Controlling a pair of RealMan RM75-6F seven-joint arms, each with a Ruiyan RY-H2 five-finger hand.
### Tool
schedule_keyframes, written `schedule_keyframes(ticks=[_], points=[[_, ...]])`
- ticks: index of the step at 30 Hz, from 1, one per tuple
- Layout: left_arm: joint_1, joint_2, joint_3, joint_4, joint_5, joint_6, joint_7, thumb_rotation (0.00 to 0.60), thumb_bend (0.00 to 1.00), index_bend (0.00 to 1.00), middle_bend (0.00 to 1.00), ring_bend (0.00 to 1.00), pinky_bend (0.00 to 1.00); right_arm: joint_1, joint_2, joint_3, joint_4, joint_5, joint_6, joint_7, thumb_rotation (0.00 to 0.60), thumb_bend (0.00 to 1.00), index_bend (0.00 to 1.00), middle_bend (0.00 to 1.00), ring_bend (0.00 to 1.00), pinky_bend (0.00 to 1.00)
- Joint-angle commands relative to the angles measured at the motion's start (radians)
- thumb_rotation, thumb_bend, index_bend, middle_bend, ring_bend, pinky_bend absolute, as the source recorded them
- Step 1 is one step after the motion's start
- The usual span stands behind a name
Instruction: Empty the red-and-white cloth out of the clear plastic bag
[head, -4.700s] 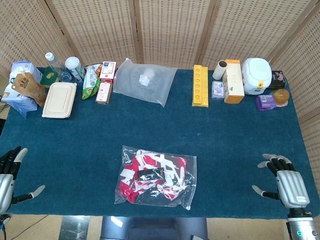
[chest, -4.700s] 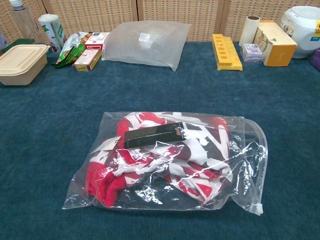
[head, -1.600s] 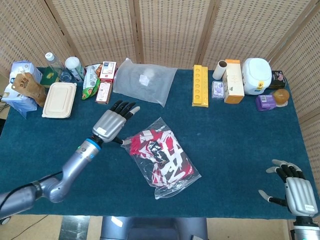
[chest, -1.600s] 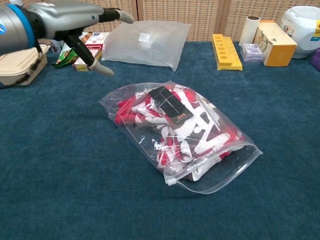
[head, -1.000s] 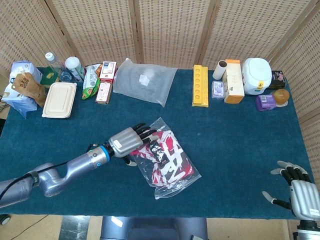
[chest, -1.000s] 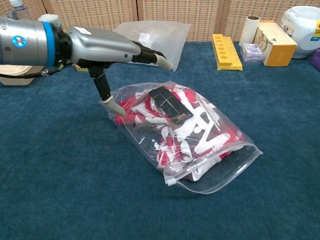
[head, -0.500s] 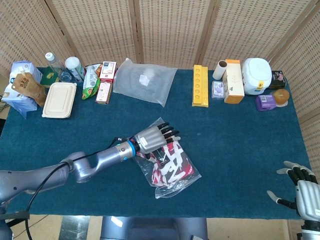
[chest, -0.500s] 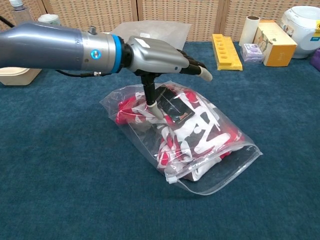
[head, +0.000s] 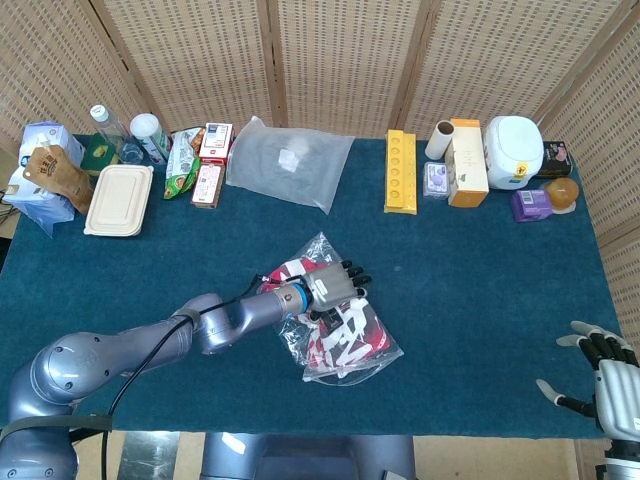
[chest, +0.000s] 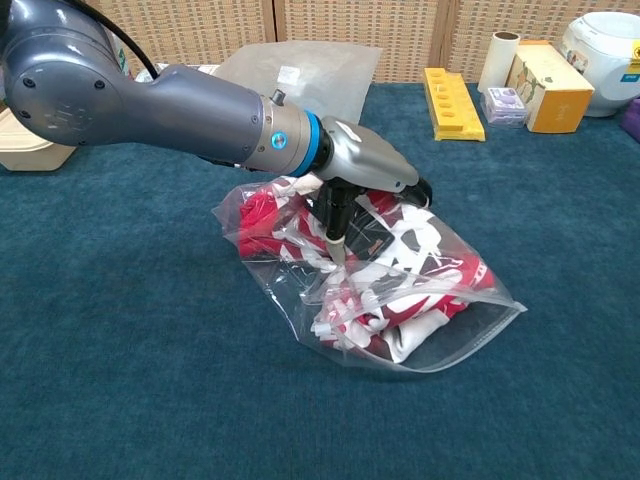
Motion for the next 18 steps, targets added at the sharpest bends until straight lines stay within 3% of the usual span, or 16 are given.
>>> schedule_keyframes(ticks=[1, 3, 6, 18], points=[[0.016, -0.002, 0.02, -0.005, -0.001, 0.044, -0.041, 0.6, 0.07, 0.7, 0.43, 0.41, 0.47, 0.001, 0.0, 0.0, 0.002, -0.003, -0.001, 0.001, 0.516, 0.18, 0.35, 0.23, 0.2, 0.16], [0.027, 0.001, 0.03, -0.007, -0.001, 0.067, -0.062, 0.6, 0.09, 0.79, 0.53, 0.51, 0.55, 0.003, -0.001, 0.0, 0.003, -0.007, -0.003, 0.003, 0.516, 0.18, 0.35, 0.23, 0.2, 0.17], [0.058, 0.009, 0.043, -0.003, -0.006, 0.121, -0.093, 0.6, 0.14, 0.81, 0.58, 0.57, 0.61, 0.013, 0.0, 0.0, -0.001, -0.013, -0.018, 0.0, 0.512, 0.18, 0.35, 0.24, 0.2, 0.17], [0.191, -0.006, 0.071, 0.046, -0.015, 0.363, -0.223, 0.6, 0.17, 0.81, 0.63, 0.61, 0.65, 0.061, 0.021, 0.013, -0.026, -0.012, -0.086, -0.011, 0.513, 0.18, 0.35, 0.25, 0.23, 0.22]])
